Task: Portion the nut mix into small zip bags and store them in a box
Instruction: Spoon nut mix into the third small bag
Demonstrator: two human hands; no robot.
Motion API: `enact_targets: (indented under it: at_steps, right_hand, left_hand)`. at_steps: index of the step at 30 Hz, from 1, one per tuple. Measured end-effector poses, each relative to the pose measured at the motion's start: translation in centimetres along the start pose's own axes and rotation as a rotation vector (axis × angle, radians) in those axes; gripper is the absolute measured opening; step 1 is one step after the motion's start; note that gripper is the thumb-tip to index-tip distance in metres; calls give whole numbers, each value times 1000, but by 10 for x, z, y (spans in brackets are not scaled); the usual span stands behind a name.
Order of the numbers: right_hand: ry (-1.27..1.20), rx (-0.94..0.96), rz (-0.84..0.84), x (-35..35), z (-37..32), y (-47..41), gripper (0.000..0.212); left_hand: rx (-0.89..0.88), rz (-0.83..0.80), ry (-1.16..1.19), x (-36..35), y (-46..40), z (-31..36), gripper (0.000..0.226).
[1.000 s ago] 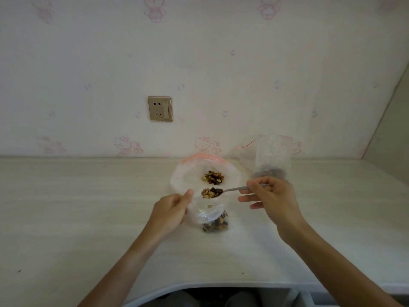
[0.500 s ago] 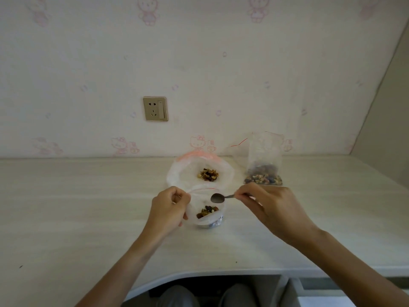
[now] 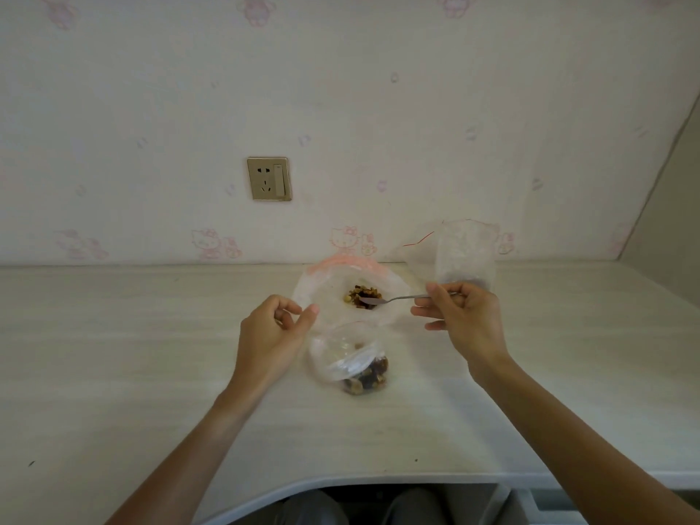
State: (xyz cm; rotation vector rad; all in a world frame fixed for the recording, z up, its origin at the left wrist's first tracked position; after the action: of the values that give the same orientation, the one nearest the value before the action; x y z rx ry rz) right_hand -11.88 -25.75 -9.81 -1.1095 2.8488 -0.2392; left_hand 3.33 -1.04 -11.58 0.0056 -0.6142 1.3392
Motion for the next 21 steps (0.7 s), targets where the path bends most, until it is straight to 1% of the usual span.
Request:
enact_targets:
  at_steps: [2, 5, 8, 10, 12, 14, 16, 18, 21]
  right_hand:
    - [55, -2, 22, -9, 7, -12, 20]
    - [144, 29, 45, -23, 18, -25, 16]
    - [284, 79, 33, -35, 30, -31, 16]
    - [300, 80, 7, -38, 39, -33, 16]
    - [313, 92, -7, -40, 44, -35, 15]
    - [328, 102, 5, -41, 47, -37, 16]
    - [331, 97, 27, -40, 48, -40, 17]
    - [334, 89, 47, -38, 49, -43, 17]
    - [388, 117, 73, -33, 47, -45, 16]
  left_hand:
    - [-126, 13, -17, -3, -8, 12, 20]
    - [-303, 29, -61, -14, -20, 34, 20]
    - [-540, 60, -195, -28, -34, 59, 23]
    - [-650, 50, -330, -41, -47, 69, 30]
    - [-681, -21, -487, -55, -62, 74, 42]
    - [-649, -155, -632, -71, -77, 75, 57]
    - [-598, -277, -733, -83, -88, 73, 63]
    - [-567, -346, -708, -89, -94, 70, 52]
    - [-553, -370, -617, -89, -97, 64, 25]
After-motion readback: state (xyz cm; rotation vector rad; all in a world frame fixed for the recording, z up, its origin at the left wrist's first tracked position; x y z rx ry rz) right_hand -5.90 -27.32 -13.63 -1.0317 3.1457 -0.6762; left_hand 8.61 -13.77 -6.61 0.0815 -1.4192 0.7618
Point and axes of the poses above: each hand's wrist, its own y-axis away from the middle knuckle, its own x-axis out of the back of the hand, z = x × y, the point moved 3 cm from there along -y, towards the middle knuckle, and after that the axes turned 1 degree about -z, right-handed, at the moved point
